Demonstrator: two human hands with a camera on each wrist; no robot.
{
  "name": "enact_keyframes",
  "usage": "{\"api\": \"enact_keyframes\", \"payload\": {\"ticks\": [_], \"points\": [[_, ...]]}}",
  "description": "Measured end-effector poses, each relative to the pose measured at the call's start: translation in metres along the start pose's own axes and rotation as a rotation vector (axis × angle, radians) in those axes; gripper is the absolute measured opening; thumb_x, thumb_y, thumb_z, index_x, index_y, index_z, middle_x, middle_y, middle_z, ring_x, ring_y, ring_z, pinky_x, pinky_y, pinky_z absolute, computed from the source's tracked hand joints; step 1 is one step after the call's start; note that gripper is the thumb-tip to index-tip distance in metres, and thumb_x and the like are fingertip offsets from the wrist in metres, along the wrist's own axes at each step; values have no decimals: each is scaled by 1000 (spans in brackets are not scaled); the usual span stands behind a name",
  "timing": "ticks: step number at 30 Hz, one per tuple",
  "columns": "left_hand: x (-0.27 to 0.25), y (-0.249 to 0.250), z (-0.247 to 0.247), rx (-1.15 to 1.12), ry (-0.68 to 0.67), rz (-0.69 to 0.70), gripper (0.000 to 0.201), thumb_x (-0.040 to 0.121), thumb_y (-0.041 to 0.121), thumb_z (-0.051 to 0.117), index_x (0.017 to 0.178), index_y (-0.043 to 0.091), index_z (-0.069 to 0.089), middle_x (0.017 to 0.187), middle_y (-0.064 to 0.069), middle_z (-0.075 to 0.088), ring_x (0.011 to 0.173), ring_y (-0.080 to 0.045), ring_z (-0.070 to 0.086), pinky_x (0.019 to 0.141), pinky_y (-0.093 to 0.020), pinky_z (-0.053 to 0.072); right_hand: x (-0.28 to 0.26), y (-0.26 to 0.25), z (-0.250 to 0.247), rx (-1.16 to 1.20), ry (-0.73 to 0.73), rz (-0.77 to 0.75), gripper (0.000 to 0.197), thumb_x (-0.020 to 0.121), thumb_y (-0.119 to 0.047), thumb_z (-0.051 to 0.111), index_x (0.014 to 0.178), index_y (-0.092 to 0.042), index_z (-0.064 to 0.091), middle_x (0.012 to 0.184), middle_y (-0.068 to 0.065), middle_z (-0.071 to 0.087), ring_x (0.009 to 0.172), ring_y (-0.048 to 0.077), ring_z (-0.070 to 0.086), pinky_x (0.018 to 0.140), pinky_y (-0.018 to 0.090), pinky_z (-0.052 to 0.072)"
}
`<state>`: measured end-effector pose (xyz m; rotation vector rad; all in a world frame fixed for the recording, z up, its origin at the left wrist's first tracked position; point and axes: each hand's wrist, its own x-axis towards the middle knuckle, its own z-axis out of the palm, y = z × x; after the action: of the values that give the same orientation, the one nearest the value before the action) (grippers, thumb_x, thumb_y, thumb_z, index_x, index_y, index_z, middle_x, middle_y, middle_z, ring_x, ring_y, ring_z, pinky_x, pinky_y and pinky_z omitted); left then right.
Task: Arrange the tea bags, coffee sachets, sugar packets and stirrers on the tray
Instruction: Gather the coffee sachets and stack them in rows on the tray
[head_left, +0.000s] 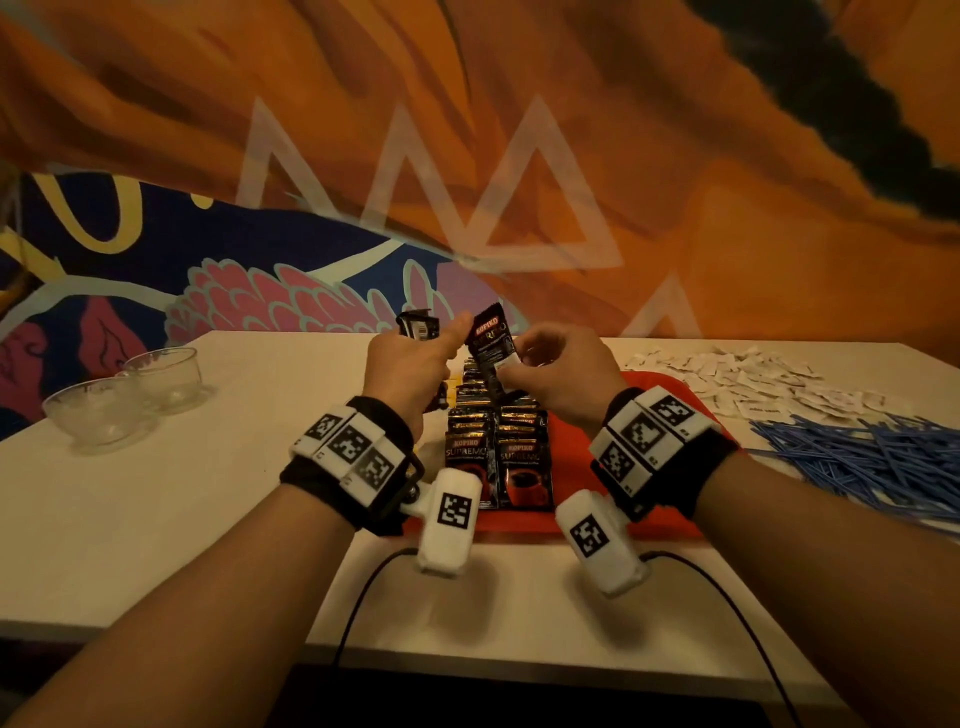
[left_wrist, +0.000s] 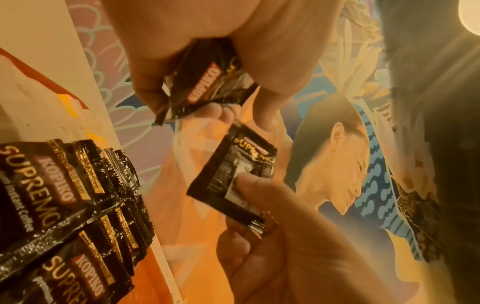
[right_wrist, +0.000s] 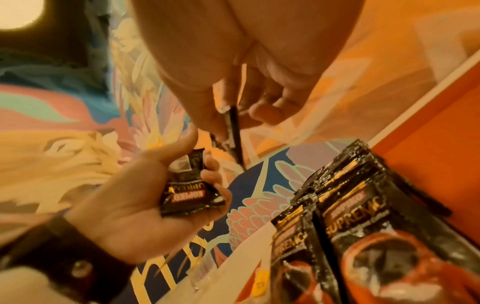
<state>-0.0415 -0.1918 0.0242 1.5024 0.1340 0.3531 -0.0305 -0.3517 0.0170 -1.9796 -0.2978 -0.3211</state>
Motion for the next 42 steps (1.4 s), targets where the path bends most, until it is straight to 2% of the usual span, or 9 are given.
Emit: {"api": "enact_keyframes", "payload": {"ticks": [3,8,13,17,21,29,34,39,42], "points": [[-11,2,7,-44,3,40,42,82,43,79,96,7,67,81,-9,62,62,-16,51,62,-36,47,-2,-3,4,-123,108,-133,16,79,-13,77,83,-23,65,69,-6,59,60,9,56,55,21,45],[-16,3,14,-216,-66,31,11,90,17,73,91,8,66,85,-11,72,75,-23,71,65,-34,60,-11,-1,15,-298,67,-475,20,75,-11,78,92,-17,69,83,-7,55,71,5,48,65,7,33],[-4,5,2,-254,-65,1,13,92,8,69,105,7,67,96,-14,74,86,-30,75,72,-40,61,-9,-1,8,-165,95,-220,26,77,-35,82,96,-25,66,102,-9,58,80,6,52,64,14,38],[-2,8,-5,-271,-205,-36,25,90,13,71,112,3,66,103,-20,73,96,-38,72,86,-51,58,-2,-2,4,-21,-47,-23,19,82,-24,79,99,-22,70,90,-3,73,78,12,68,66,24,49],[0,8,-7,-326,-235,-63,14,92,18,69,100,7,65,88,-11,70,81,-29,70,76,-44,57,-6,-3,3,55,-150,-53,12,83,-11,77,94,-14,75,76,-2,74,67,9,68,65,24,53],[0,1,-15,-249,-226,-31,6,92,17,69,92,12,65,82,-6,69,76,-25,69,57,-32,53,-7,6,4,98,-120,-2,14,81,-8,79,79,-21,74,77,6,76,79,30,73,69,37,57],[-1,0,-11,-128,-205,-40,2,94,8,65,94,8,63,80,-9,67,69,-25,68,48,-28,51,-10,2,6,-178,-96,-70,12,81,-14,80,90,-21,78,76,-14,67,70,2,60,63,12,42],[1,-4,-8,40,-162,34,5,94,14,67,95,16,63,86,-6,69,79,-25,70,55,-31,55,-16,-3,11,-322,-131,-138,19,81,-13,77,98,-21,75,90,-9,68,82,8,60,69,14,42],[3,-4,-12,9,-175,-29,10,95,18,67,102,11,64,96,-12,71,94,-34,71,83,-49,60,-19,-6,9,-303,-225,-47,8,84,-25,77,82,-21,70,77,-10,66,74,5,60,61,18,42]]}}
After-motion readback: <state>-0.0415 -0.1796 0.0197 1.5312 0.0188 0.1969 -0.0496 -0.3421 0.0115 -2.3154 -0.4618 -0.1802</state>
